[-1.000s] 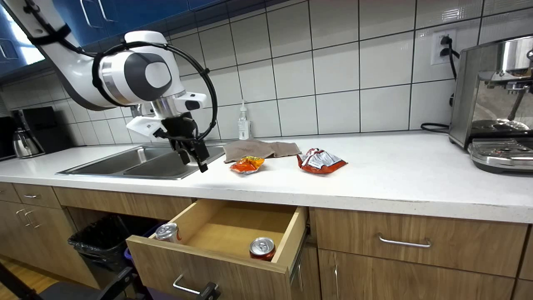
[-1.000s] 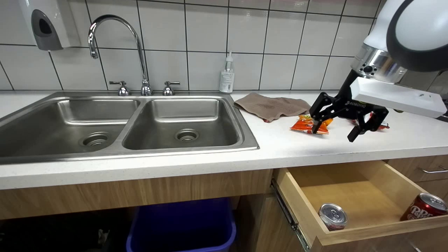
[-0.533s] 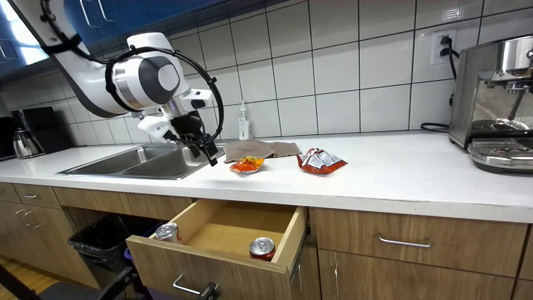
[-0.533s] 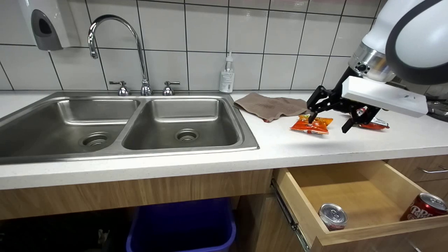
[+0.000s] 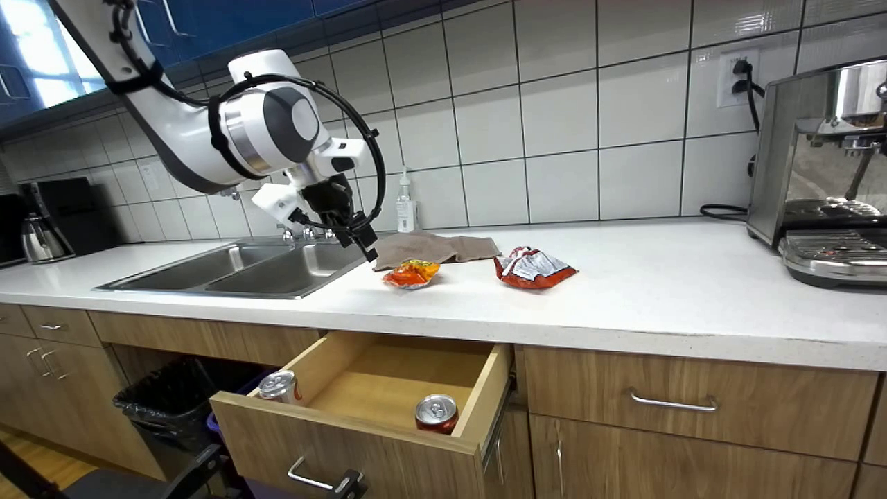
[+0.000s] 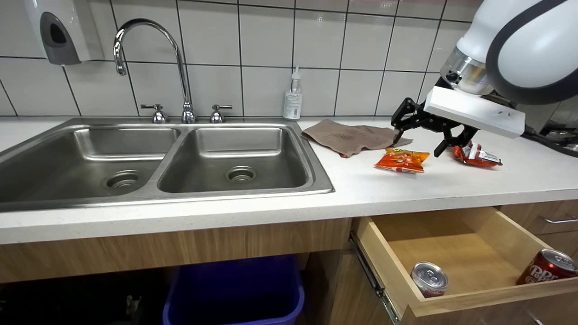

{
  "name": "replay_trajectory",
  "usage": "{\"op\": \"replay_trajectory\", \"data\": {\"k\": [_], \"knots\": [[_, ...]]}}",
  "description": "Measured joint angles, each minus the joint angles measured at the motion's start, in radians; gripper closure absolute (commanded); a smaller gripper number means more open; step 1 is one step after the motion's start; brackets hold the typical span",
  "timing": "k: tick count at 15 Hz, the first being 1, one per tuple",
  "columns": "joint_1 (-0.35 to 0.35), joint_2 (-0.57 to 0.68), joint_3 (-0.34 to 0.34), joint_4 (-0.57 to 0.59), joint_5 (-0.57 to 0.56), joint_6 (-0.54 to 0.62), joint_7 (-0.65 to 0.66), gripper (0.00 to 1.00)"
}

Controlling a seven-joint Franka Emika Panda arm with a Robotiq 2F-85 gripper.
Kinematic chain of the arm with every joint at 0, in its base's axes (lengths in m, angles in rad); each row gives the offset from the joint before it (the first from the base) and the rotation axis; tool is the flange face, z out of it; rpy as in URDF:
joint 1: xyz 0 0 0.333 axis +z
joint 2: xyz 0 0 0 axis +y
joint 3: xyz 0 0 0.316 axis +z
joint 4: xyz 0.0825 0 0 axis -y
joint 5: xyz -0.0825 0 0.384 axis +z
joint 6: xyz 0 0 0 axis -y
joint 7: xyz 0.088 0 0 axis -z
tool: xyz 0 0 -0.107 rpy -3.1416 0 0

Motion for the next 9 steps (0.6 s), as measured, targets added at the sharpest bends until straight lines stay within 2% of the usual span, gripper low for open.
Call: {"op": "replay_trajectory", "data": {"k": [9], "knots": [[0.012,0.129,-0.022,0.176,-0.016,-0.003,0.044,0.00]]}}
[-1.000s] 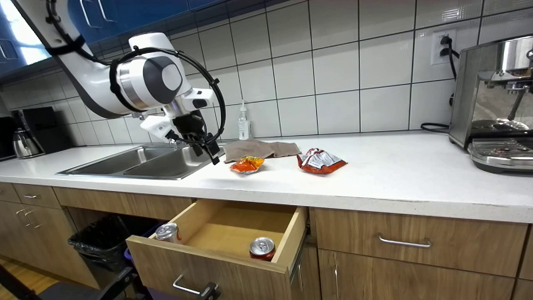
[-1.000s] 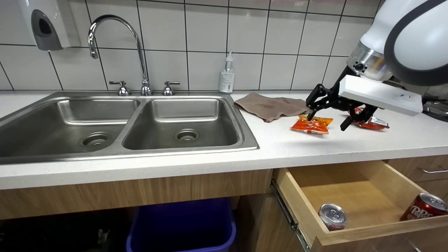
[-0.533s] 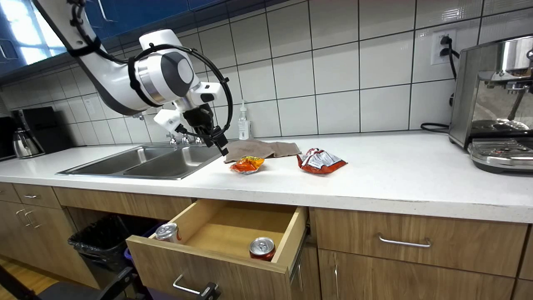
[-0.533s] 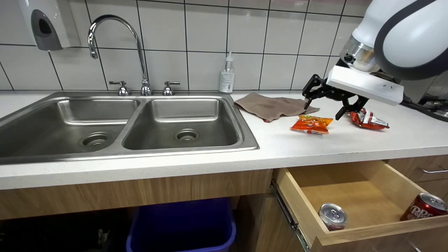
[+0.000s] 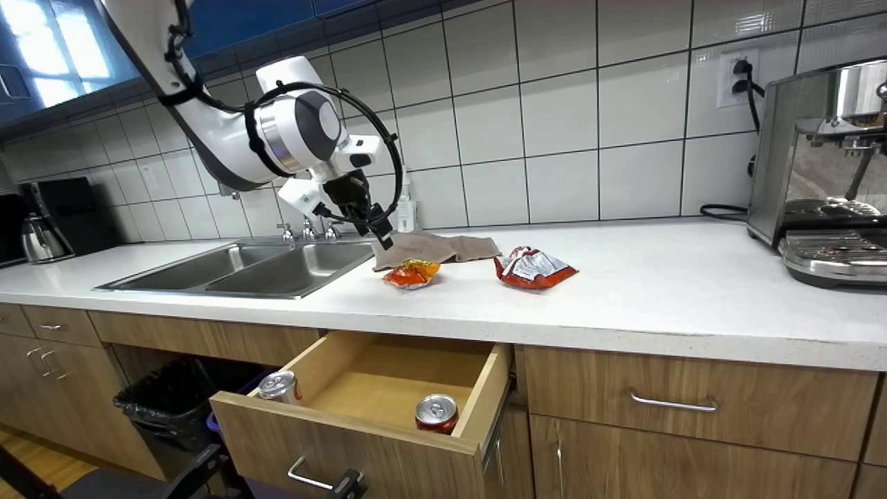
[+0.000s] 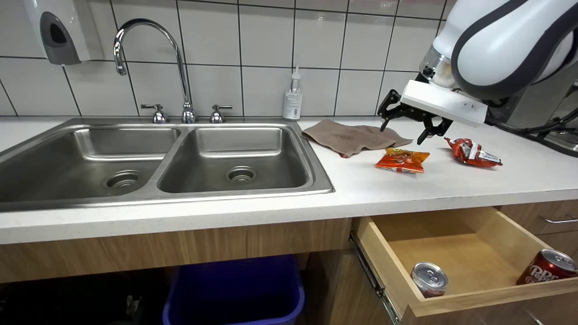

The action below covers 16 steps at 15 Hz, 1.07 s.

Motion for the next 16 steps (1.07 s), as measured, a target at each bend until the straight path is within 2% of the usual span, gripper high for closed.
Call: {"op": "replay_trajectory", "data": {"k": [9,16], "knots": [[0.001,0.173,-0.008,0.215,0.000,-0.041,-0.023,0.00],[0.015,0.273,-0.046,0.356,0.048,-0.115,-0.187,0.00]]}}
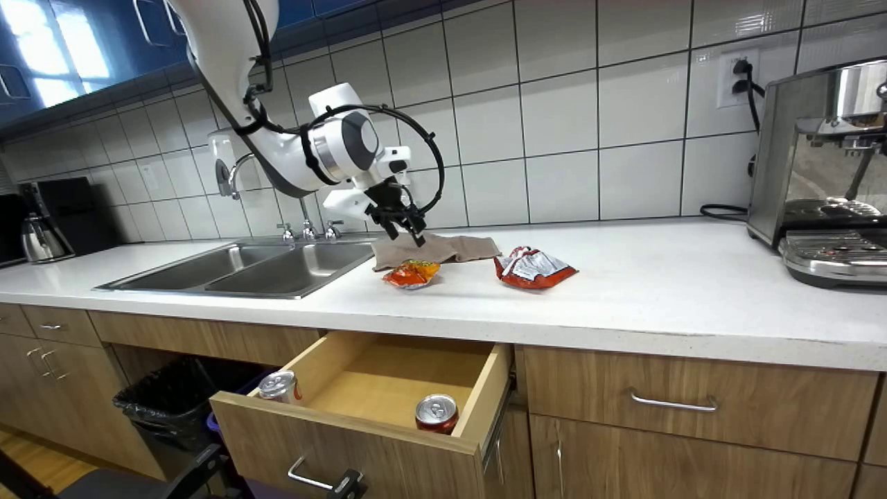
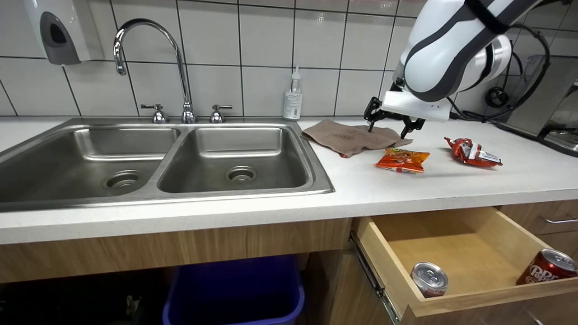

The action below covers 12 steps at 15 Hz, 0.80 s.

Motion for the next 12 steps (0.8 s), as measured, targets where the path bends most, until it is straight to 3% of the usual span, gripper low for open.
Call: {"op": "replay_trajectory", "data": {"k": [12], "knots": [[0.010,0.188,-0.024,0.188,0.089,-0.026,-0.146,0.00]]}}
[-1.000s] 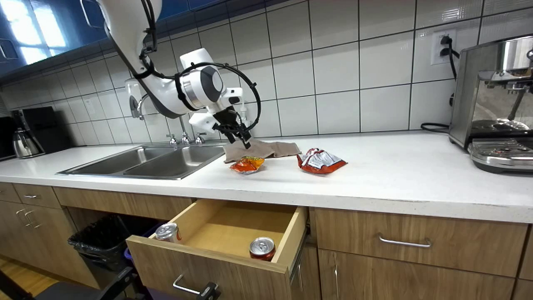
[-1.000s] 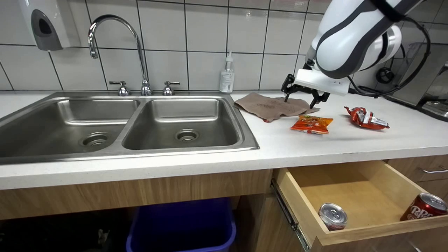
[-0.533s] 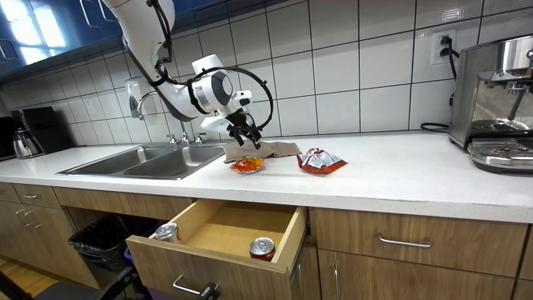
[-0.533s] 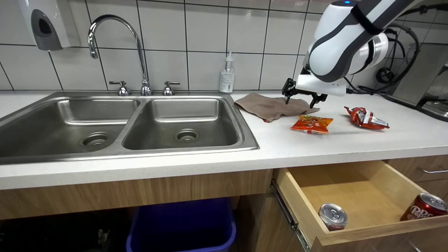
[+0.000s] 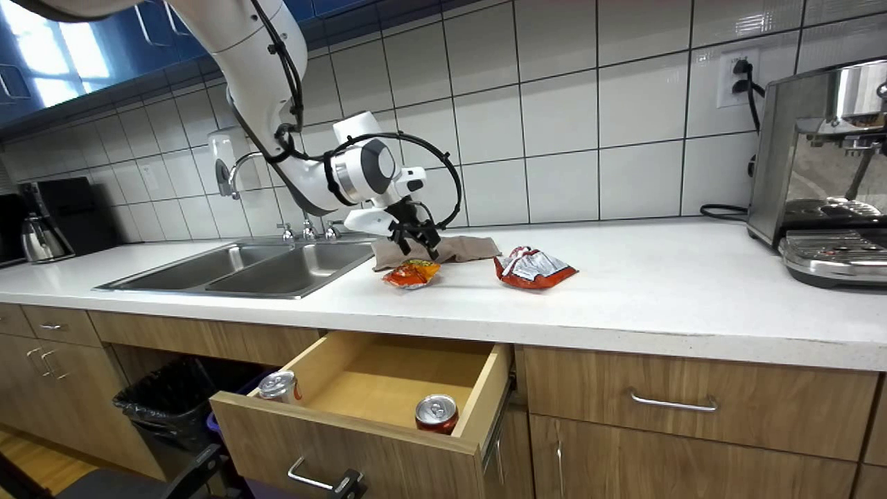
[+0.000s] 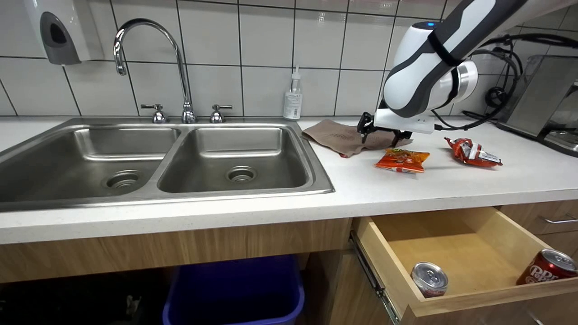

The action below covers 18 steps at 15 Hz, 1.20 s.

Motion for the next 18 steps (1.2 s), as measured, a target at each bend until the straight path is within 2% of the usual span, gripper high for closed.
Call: {"op": "replay_trajectory", "data": {"k": [9,18], "knots": [[0.002,0.023,0.000,0.026,0.023,-0.018,-0.033,0.00],[0.016,0.017,0.000,-0.004,0.023,-0.016,-0.041,0.00]]}}
